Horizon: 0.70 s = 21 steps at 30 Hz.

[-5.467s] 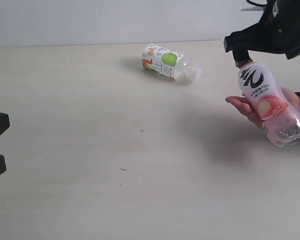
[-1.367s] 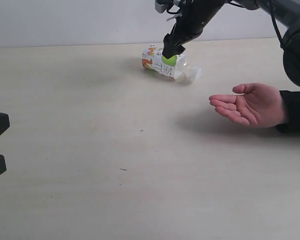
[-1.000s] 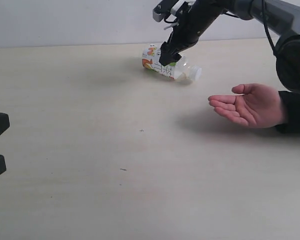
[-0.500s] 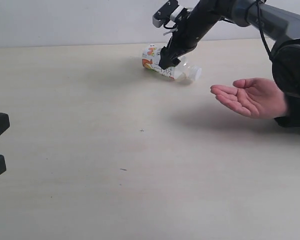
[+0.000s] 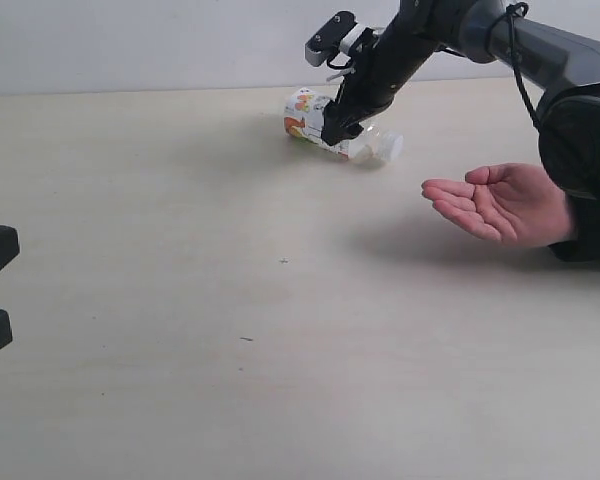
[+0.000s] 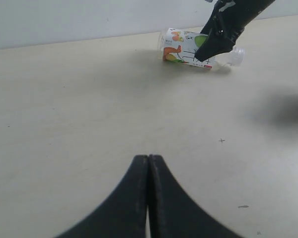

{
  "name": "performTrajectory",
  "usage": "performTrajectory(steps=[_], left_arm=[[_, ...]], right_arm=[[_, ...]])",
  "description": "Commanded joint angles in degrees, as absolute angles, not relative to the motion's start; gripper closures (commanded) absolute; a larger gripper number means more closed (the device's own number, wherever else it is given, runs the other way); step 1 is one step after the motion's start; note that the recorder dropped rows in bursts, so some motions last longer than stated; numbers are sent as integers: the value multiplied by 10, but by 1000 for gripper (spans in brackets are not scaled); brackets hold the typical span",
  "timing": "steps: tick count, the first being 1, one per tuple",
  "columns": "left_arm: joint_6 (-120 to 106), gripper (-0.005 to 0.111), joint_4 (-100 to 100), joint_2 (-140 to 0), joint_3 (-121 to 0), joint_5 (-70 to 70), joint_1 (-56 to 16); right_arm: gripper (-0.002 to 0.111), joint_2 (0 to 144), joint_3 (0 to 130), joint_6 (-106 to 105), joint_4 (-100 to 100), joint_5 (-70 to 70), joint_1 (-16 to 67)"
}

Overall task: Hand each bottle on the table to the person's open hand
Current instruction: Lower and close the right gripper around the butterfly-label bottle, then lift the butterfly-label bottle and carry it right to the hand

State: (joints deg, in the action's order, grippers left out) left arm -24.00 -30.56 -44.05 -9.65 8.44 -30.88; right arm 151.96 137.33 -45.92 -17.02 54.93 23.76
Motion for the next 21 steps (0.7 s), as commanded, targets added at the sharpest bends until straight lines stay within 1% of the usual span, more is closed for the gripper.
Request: performTrajectory(steps=[1, 3, 5, 8, 12, 15, 21], left_arm=[[-237, 107, -309, -438, -94, 86, -308], [-237, 107, -309, -438, -94, 86, -308], [-237, 107, -309, -438, -94, 86, -308], [-237, 107, -309, -438, -94, 86, -308], [-237, 107, -309, -438, -94, 86, -308], [-237, 107, -309, -438, -94, 86, -308], [-237, 107, -309, -438, -94, 86, -308]], right_arm=[[44, 1519, 1377, -461, -170, 551, 236], [48, 1519, 1377, -461, -170, 559, 236], [55, 1519, 1377, -461, -170, 562, 236], [75, 1519, 1377, -461, -170, 571, 236], [108, 1519, 1377, -461, -170, 582, 236], [108, 1517, 1377, -444, -170, 583, 236], [108, 1487, 1377, -343, -170, 584, 237]])
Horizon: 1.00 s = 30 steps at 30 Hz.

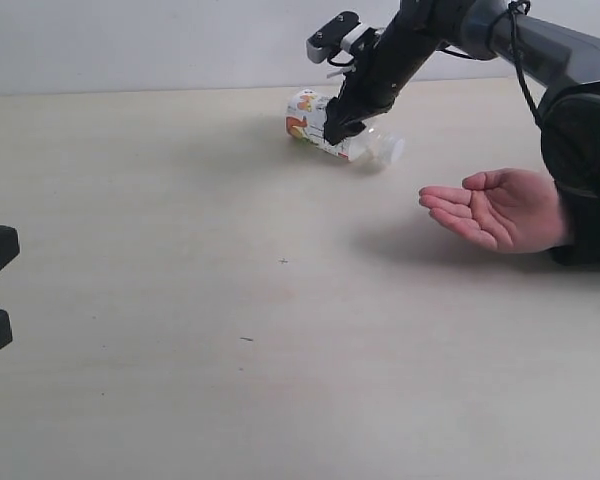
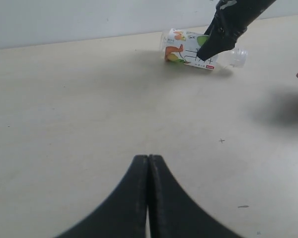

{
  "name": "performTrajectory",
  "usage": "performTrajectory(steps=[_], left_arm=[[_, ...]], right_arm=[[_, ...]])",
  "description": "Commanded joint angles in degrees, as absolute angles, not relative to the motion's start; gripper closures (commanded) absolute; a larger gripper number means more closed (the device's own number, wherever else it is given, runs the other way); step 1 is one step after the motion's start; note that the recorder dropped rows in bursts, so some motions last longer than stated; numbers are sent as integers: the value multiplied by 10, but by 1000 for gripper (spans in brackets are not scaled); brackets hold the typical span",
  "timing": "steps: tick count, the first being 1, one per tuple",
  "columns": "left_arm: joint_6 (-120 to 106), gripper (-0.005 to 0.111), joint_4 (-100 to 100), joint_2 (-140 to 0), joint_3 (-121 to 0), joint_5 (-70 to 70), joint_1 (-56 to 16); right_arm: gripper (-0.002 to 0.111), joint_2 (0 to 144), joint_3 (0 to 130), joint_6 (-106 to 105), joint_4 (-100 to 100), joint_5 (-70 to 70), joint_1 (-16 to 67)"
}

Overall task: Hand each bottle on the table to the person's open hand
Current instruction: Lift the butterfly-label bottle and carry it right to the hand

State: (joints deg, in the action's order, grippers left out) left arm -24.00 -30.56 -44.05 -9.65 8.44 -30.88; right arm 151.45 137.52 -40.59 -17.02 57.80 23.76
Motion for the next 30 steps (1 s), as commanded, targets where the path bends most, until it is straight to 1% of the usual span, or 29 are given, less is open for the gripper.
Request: performTrajectory(steps=[1, 6, 12, 17, 23, 30], left_arm=[[-237, 107, -309, -438, -94, 86, -308], [-237, 107, -309, -438, -94, 86, -308], [-237, 107, -309, -438, -94, 86, -308], [-237, 107, -309, -438, -94, 86, -308], [-237, 107, -309, -438, -94, 86, -308], [-237, 107, -309, -438, -94, 86, -308]], right_arm=[[108, 1481, 1377, -326, -170, 585, 237], [108, 1447, 1377, -267, -170, 590, 237], [108, 1384, 1377, -202, -159, 677, 236], [108, 1327, 1372, -140, -86, 700, 236], [108, 1220, 1276, -105, -54, 700, 236], [108, 1077, 1123, -101, -22, 700, 236]])
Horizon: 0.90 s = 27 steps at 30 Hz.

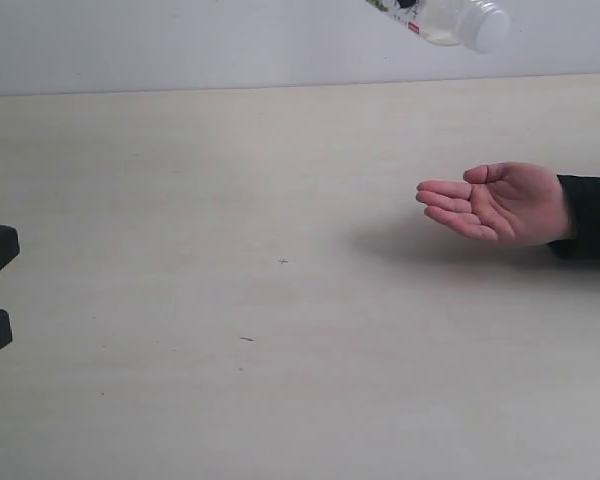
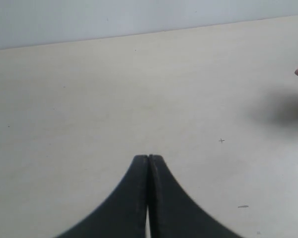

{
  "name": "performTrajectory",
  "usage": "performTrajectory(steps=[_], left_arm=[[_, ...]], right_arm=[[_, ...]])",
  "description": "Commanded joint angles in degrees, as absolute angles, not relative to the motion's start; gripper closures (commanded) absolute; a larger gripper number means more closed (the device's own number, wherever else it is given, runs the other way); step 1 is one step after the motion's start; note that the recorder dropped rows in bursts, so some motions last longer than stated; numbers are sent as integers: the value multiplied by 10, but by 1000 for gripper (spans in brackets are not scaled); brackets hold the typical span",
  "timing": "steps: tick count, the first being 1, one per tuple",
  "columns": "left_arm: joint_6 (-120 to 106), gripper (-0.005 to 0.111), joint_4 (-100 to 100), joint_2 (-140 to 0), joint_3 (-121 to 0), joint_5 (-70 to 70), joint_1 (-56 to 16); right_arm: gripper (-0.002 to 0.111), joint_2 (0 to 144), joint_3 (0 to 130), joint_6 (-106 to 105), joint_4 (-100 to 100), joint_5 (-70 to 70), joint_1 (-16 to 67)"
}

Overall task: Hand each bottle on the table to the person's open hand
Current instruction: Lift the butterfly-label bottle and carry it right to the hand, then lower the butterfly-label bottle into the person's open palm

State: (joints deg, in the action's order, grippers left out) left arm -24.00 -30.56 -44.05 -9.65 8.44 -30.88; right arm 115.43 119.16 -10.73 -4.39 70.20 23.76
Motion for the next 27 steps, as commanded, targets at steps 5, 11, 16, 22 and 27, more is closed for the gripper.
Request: performTrajectory(steps=[5, 11, 16, 22, 27], left_arm=[[-237, 107, -309, -438, -94, 86, -308], [-237, 107, -309, -438, -94, 86, -308], [-237, 107, -309, -438, -94, 86, -308], [-237, 107, -309, -438, -94, 86, -308], [-237, 107, -309, -438, -94, 86, -308]], right_arm=[[108, 955, 1010, -94, -14, 700, 236], [108, 847, 885, -60, -10, 658, 236], [108, 794, 784, -36, 0, 594, 236], [108, 781, 672, -7, 14, 506, 236], [108, 783, 603, 12, 12, 421, 236]])
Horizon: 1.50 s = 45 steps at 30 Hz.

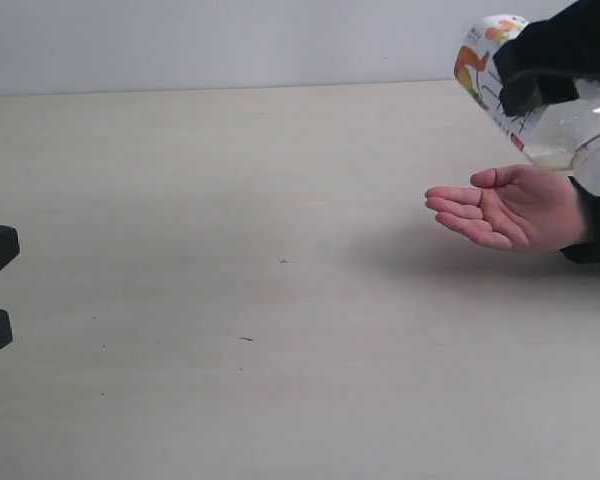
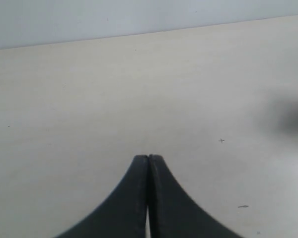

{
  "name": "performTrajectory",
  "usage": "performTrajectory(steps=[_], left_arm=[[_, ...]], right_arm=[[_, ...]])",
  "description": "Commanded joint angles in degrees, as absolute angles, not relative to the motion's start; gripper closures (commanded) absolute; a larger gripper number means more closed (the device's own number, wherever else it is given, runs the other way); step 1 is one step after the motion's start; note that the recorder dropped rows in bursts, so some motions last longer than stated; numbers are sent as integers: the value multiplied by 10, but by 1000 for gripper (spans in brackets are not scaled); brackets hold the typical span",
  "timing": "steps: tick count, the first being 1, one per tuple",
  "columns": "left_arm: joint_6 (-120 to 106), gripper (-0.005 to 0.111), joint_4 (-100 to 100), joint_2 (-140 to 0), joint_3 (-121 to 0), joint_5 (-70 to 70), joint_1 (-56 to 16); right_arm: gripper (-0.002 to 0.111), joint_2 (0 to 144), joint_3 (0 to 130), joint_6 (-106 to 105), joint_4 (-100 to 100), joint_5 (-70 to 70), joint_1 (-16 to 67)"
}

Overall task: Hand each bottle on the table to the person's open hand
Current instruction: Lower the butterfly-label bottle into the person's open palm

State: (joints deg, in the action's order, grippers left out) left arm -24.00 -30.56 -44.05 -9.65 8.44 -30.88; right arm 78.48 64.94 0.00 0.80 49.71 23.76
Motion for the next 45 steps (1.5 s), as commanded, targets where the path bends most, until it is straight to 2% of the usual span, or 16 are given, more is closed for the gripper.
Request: performTrajectory(steps=[1, 15, 23, 43, 45], left_arm=[[-237, 107, -309, -438, -94, 86, -308], [-237, 107, -309, -438, -94, 86, -308], [-237, 107, -309, -438, -94, 86, -308], [-237, 107, -309, -438, -94, 86, -308], [-237, 107, -309, -438, -94, 86, -308]], right_arm=[[108, 783, 592, 19, 12, 408, 236], [108, 826, 521, 96, 32, 322, 236], [108, 848, 511, 206, 157, 315, 236], [108, 913, 511, 211, 145, 283, 237], [105, 913, 511, 211, 145, 283, 237]])
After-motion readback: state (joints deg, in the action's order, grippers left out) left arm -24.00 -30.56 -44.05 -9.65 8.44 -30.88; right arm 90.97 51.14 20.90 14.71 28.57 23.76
